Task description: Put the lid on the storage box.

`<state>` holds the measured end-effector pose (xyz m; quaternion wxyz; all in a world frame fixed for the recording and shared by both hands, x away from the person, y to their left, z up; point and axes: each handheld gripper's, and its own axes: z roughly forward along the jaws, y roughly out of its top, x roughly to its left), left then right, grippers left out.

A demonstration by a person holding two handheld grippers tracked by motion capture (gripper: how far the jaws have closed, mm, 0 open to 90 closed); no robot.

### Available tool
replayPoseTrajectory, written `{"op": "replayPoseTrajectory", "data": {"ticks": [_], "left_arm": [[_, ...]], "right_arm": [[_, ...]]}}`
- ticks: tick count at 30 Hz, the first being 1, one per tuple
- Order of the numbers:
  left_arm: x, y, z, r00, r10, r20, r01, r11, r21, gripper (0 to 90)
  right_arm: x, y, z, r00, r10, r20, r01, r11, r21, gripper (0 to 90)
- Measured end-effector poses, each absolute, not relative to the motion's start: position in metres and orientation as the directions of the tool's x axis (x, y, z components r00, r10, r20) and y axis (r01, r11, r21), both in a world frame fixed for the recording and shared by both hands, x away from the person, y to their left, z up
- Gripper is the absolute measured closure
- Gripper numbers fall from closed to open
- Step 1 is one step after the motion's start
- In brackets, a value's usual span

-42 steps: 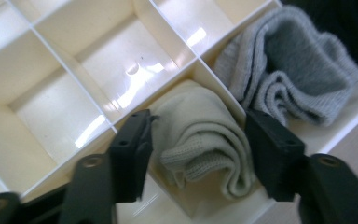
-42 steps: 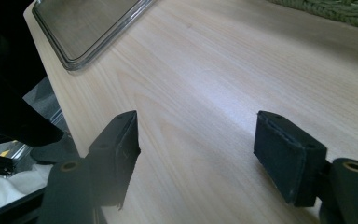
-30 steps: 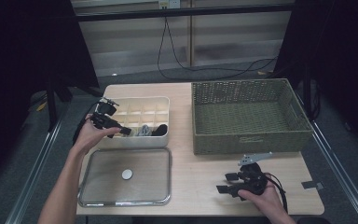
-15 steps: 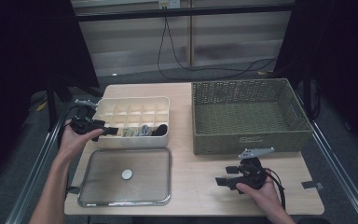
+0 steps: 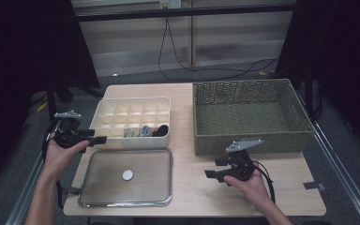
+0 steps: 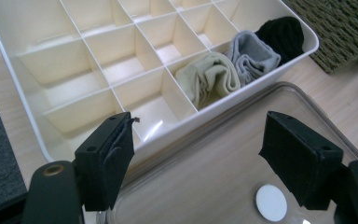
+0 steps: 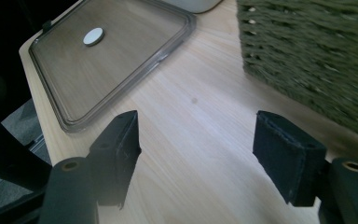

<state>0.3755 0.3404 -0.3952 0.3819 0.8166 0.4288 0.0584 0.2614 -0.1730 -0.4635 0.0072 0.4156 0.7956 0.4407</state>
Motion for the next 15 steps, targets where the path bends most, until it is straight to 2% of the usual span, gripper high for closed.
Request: {"op": "replayPoseTrajectory", "data": {"ticks": [15], "left_arm": [[0.330, 0.368, -0.426, 0.576, 0.767, -0.283, 0.688, -0.267, 0.675, 28.4]], "right_arm": [[0.283, -0.131, -0.457, -0.697, 0.616, 0.367, 0.634, 0.290, 0.717, 39.4]]}}
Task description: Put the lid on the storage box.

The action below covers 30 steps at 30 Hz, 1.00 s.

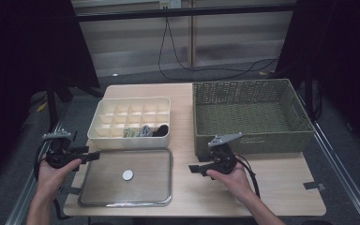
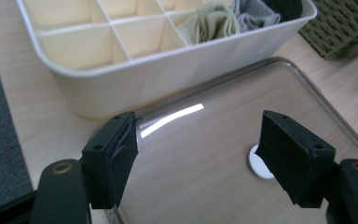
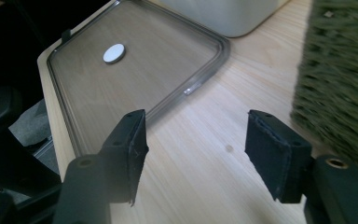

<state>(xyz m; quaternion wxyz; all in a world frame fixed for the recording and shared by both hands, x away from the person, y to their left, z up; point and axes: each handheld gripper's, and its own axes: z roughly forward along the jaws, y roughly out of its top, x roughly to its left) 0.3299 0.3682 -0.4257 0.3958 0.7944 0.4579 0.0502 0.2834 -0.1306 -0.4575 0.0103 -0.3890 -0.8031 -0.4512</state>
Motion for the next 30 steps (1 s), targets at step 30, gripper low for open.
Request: {"op": "replayPoseTrajectory", "data": {"ticks": [30], "left_arm": [[0.282, 0.406, -0.479, 0.475, 0.824, -0.309, 0.760, -0.207, 0.616, 47.4]], "right_arm": [[0.314, -0.071, -0.482, -0.678, 0.637, 0.366, 0.674, 0.341, 0.656, 56.2]]}}
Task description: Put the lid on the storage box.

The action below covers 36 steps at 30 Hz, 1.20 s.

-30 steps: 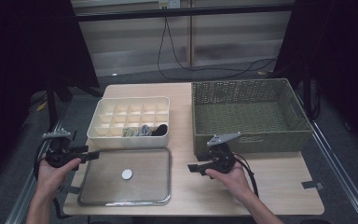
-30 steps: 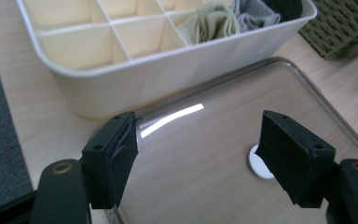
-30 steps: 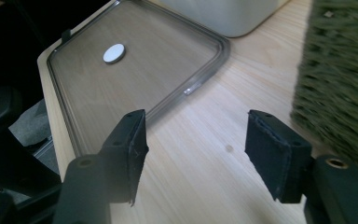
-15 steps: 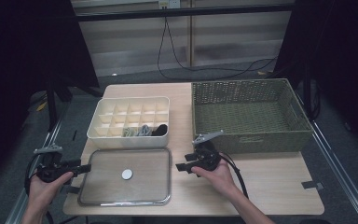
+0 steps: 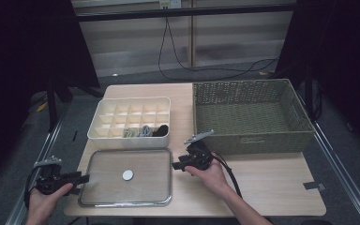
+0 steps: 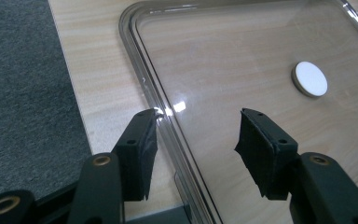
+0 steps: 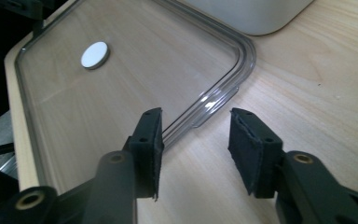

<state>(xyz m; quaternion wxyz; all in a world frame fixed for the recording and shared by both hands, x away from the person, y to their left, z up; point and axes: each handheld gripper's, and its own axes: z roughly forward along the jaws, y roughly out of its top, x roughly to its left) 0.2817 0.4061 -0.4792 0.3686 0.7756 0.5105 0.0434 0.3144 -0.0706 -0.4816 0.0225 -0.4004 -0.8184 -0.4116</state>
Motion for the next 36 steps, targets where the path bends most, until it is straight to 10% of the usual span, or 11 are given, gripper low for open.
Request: {"op": "replayPoseTrajectory", "data": {"ticks": [20, 36], "left_arm": [[0.288, 0.404, -0.489, 0.477, 0.821, -0.314, 0.774, -0.224, 0.592, 47.1], [0.292, 0.403, -0.491, 0.498, 0.822, -0.274, 0.751, -0.252, 0.610, 63.9]], "right_arm": [[0.324, -0.055, -0.499, -0.648, 0.678, 0.347, 0.696, 0.342, 0.631, 58.6], [0.322, -0.050, -0.500, -0.640, 0.695, 0.329, 0.693, 0.335, 0.639, 63.2]]}}
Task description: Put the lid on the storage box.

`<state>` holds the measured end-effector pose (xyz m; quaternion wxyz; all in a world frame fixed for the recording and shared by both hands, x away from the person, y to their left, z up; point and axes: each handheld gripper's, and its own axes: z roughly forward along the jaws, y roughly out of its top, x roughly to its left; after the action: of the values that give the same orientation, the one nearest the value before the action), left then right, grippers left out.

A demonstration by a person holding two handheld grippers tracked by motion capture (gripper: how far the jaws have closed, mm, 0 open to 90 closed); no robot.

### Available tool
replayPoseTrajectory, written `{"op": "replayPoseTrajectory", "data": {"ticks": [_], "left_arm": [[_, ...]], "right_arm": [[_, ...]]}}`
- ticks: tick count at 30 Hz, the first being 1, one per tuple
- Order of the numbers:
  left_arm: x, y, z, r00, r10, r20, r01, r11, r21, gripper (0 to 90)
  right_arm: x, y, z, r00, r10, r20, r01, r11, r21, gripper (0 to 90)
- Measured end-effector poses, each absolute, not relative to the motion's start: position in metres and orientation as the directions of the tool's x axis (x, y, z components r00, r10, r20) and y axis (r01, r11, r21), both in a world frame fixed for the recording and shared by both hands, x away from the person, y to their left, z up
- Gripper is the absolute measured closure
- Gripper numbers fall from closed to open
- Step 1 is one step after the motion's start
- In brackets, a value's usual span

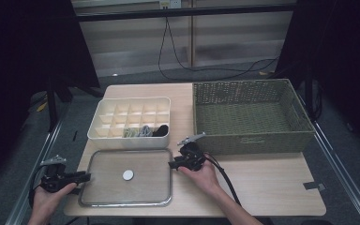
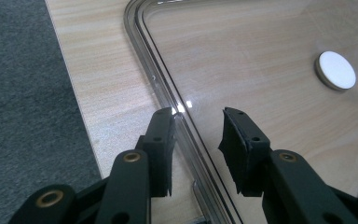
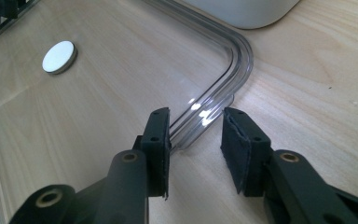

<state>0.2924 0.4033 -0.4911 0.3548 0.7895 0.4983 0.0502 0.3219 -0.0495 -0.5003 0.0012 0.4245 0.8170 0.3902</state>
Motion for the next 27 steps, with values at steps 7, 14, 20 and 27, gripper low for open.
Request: {"op": "replayPoseTrajectory", "data": {"ticks": [7, 14, 20, 27], "left_arm": [[0.296, 0.400, -0.489, 0.508, 0.825, -0.248, 0.753, -0.286, 0.593, 64.1], [0.298, 0.400, -0.489, 0.499, 0.832, -0.243, 0.752, -0.277, 0.598, 66.7], [0.299, 0.401, -0.489, 0.500, 0.830, -0.248, 0.753, -0.274, 0.599, 67.5], [0.300, 0.401, -0.489, 0.502, 0.830, -0.245, 0.753, -0.280, 0.595, 67.6]], "right_arm": [[0.319, -0.049, -0.503, -0.598, 0.720, 0.352, 0.713, 0.277, 0.644, 66.4], [0.313, -0.049, -0.506, -0.528, 0.752, 0.394, 0.742, 0.183, 0.645, 69.4], [0.311, -0.051, -0.510, -0.448, 0.758, 0.474, 0.781, 0.074, 0.620, 71.9], [0.307, -0.048, -0.512, -0.388, 0.756, 0.527, 0.800, -0.008, 0.600, 68.6]]}}
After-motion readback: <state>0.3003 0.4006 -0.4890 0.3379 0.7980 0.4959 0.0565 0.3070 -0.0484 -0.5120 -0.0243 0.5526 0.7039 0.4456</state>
